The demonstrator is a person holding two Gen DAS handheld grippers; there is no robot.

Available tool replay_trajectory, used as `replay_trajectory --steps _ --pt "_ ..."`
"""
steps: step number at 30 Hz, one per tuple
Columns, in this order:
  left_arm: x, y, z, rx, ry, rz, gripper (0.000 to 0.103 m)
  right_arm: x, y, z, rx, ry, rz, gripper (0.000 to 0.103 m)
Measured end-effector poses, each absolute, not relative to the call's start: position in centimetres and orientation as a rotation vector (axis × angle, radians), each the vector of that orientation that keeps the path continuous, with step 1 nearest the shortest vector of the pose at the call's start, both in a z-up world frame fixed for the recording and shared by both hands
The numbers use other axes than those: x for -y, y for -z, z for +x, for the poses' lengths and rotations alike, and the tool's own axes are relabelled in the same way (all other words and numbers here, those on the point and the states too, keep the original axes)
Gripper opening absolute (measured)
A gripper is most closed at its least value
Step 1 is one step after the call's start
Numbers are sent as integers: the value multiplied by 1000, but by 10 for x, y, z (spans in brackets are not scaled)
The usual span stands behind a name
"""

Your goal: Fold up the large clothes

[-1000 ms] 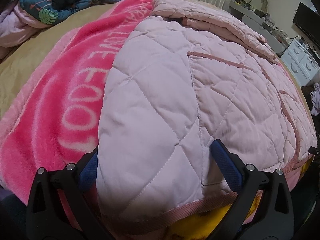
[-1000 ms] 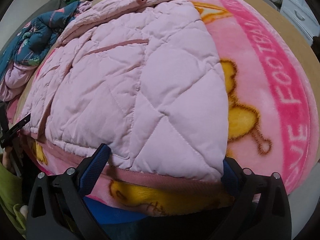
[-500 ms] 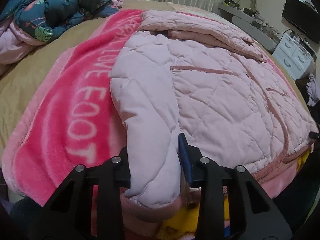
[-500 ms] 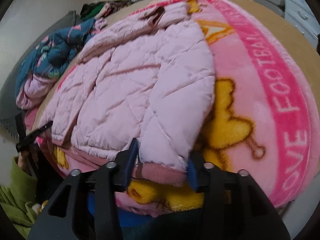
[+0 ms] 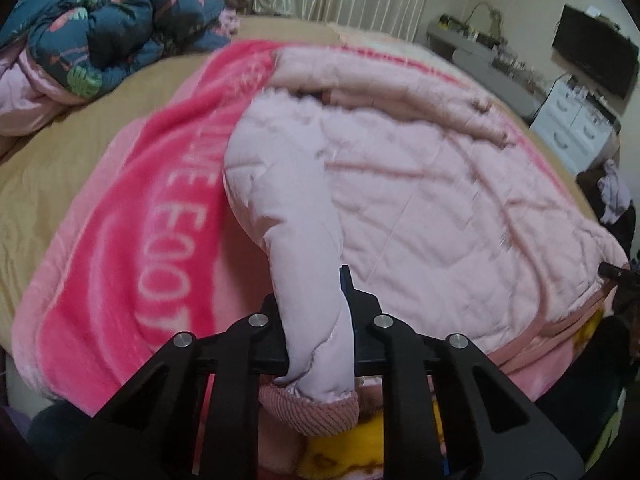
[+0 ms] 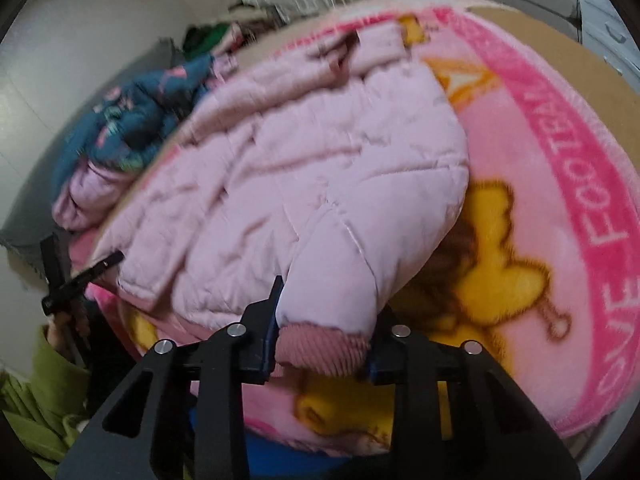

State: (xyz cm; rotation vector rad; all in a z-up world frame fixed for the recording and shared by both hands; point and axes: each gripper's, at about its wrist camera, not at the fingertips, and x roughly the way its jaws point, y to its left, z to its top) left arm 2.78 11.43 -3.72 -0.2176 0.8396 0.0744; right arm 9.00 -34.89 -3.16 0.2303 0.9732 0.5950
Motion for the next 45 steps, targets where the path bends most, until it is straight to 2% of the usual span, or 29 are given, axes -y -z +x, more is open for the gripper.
replay_trajectory --steps 7,17,31,45 --pt "-112 10 31 -759 -73 -217 9 352 3 94 -862 -624 280 27" --pt "-108 -16 39 -694 -76 -200 9 353 -14 105 -802 -619 297 27" --pt "-126 -28 53 -699 -58 -275 9 357 -37 136 -730 -609 359 25" --pt "-129 -75 91 -630 -60 -256 9 361 -70 173 -657 -594 396 25"
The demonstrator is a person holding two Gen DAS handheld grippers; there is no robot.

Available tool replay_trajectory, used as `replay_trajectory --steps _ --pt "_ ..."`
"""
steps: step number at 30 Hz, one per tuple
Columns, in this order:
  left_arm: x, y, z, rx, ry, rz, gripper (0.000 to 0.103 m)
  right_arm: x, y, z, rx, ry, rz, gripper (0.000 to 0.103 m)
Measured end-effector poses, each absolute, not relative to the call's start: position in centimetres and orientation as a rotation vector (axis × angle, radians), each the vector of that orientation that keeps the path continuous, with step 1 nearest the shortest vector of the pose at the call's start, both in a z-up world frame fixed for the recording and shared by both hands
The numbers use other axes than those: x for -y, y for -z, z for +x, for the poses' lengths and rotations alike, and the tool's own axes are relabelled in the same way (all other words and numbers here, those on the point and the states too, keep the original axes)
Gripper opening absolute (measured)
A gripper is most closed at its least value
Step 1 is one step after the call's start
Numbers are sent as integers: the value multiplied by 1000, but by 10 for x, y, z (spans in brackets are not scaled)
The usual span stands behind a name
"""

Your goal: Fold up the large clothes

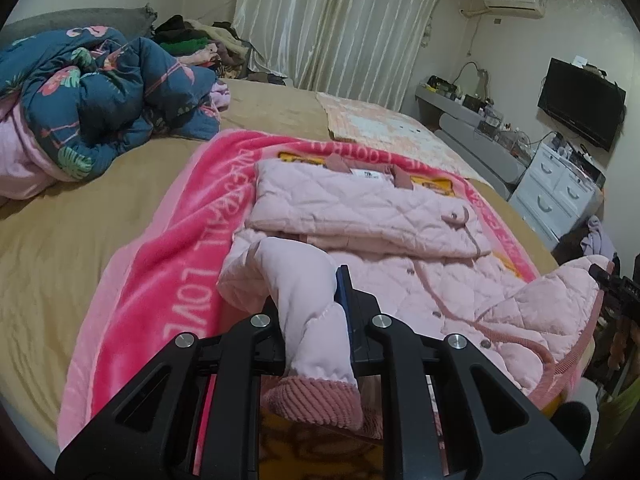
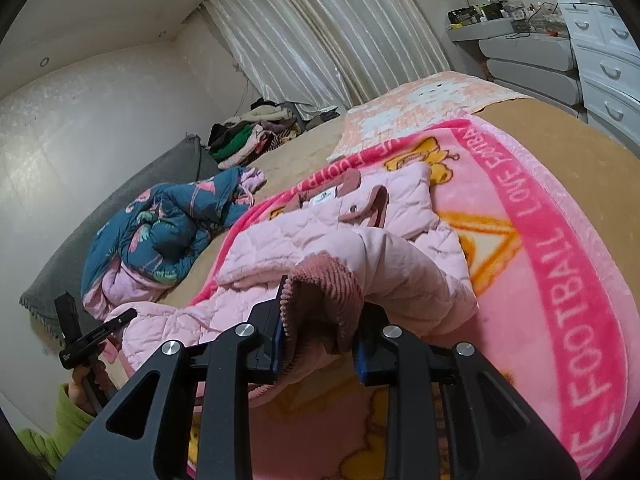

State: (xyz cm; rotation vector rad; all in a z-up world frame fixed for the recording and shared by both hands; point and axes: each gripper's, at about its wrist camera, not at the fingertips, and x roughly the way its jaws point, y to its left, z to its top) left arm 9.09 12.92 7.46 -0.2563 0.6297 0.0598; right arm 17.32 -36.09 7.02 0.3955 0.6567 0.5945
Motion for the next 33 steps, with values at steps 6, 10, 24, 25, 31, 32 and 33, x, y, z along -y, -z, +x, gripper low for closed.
replay_trajectory --steps 6,10,24,25,31,32,33 --pt "-130 -89 109 -613 -67 -246 9 360 -82 189 -636 -588 396 24" --pt "-130 -97 120 -602 -74 -238 9 360 -86 199 -628 -581 398 24" --pt "-135 -121 161 -581 -100 -235 10 355 -112 239 -601 -562 392 24" --pt "-135 -123 164 -580 -99 -235 10 355 -114 241 -600 -561 391 24" --pt "-138 -134 176 -573 -105 -235 10 351 -128 255 -594 -556 381 24" --pt "-138 -135 178 -573 -107 -237 10 350 -131 257 -593 -555 380 24" --pt "-140 -137 181 -574 -110 -239 10 349 -133 260 -593 -553 377 24"
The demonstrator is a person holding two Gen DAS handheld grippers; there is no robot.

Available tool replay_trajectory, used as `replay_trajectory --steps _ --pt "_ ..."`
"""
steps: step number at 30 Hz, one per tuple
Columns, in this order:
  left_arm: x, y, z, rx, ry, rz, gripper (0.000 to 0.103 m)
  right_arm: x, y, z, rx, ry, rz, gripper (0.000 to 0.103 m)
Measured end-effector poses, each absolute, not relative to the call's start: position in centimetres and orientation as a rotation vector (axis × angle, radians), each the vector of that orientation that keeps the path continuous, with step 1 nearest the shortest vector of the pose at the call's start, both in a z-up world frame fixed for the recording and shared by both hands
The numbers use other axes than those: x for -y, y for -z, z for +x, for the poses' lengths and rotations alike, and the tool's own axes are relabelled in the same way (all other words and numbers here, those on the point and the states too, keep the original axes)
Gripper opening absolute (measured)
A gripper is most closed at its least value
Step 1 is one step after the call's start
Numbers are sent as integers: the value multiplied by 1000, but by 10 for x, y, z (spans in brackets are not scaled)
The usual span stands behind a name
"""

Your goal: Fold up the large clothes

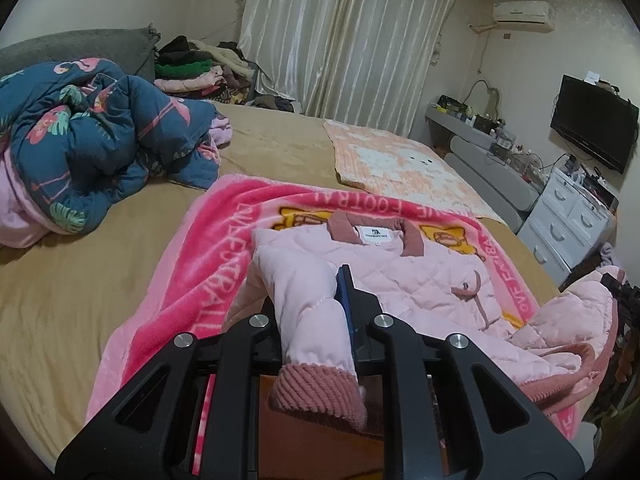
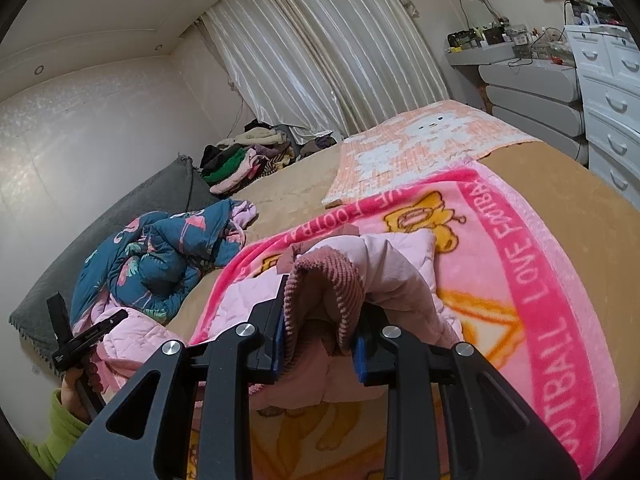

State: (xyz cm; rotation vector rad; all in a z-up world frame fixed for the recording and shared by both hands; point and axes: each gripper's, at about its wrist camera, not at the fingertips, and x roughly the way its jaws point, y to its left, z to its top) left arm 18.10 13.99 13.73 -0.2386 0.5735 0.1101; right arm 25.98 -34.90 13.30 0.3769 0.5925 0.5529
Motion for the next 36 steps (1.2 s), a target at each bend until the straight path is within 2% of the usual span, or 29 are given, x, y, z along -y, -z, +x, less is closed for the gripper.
replay_trajectory --steps 16,30,36 --pt "-152 -122 237 -617 -176 -223 11 337 -119 324 -626 -512 388 25" --pt "-161 -97 280 -652 -219 -187 12 330 -92 382 -708 -489 435 29" --pt "-163 -85 300 -669 -236 -179 13 327 -78 402 -738 -484 465 33"
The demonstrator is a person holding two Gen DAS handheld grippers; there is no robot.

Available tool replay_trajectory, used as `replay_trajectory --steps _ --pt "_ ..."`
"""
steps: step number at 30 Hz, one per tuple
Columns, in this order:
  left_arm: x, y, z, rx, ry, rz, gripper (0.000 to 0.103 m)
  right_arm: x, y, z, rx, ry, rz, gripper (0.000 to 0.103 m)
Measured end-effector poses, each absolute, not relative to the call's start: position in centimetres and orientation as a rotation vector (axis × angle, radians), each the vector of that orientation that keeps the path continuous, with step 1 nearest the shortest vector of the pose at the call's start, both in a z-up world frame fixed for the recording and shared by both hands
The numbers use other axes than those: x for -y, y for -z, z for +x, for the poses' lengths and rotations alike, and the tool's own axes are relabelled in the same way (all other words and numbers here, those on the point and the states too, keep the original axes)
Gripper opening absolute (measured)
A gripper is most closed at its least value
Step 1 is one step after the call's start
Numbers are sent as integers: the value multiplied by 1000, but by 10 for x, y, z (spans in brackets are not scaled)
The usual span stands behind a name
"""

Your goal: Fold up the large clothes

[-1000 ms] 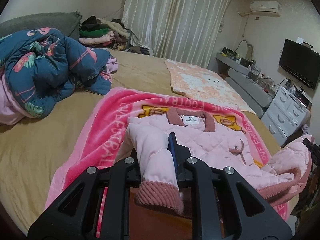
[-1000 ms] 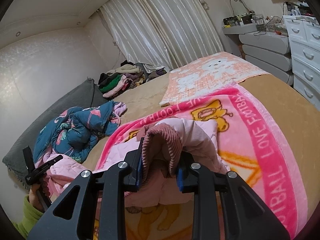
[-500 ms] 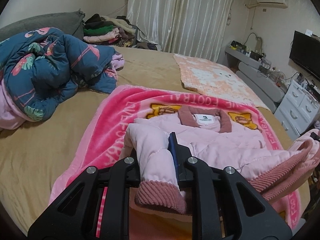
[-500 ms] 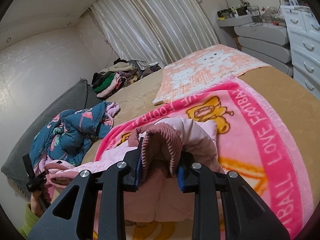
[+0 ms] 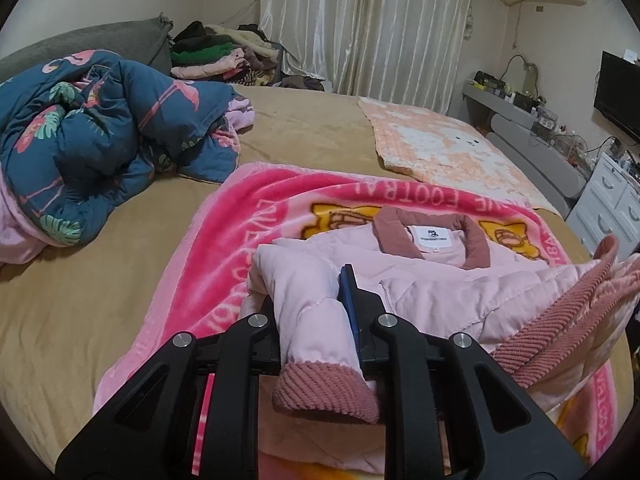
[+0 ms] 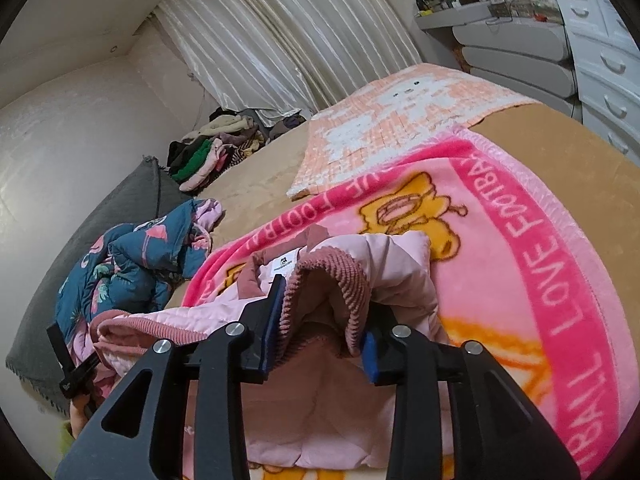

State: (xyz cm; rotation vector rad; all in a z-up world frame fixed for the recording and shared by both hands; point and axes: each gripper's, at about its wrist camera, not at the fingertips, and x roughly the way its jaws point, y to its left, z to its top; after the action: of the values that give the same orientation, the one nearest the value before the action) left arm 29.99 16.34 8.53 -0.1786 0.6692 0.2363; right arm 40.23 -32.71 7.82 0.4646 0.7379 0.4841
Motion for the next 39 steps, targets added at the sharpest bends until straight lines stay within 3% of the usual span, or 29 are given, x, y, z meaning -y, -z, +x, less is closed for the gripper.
replay_trajectory --steps 4,11,18,22,25,27,29,36,38,39 --pt "-165 -78 310 -681 -246 -173 13 328 -70 414 -749 -504 521 43" --pt "-167 -64 325 -703 -260 -167 13 333 -64 427 -749 -538 596 73" --pt "-166 -57 335 -713 -260 -167 15 338 -71 416 -691 -582 591 83" --pt "-166 -54 341 -718 -265 -169 15 339 -76 394 -612 -532 455 93" --pt "-169 -52 344 -719 -265 -195 18 336 -60 382 -616 -463 348 94" --pt "-169 -52 343 -713 -260 -206 24 331 -44 377 -652 -429 288 94" --pt "-167 -54 341 -702 -240 -226 53 326 -28 374 -680 -396 245 94" --pt "-151 -72 331 -654 -209 -208 75 319 14 367 -730 -381 251 94" --pt "-147 -82 323 -618 -210 -199 93 316 17 365 -728 -382 237 94" --pt "-145 -87 319 -599 -206 -190 93 315 17 363 -723 -378 227 94"
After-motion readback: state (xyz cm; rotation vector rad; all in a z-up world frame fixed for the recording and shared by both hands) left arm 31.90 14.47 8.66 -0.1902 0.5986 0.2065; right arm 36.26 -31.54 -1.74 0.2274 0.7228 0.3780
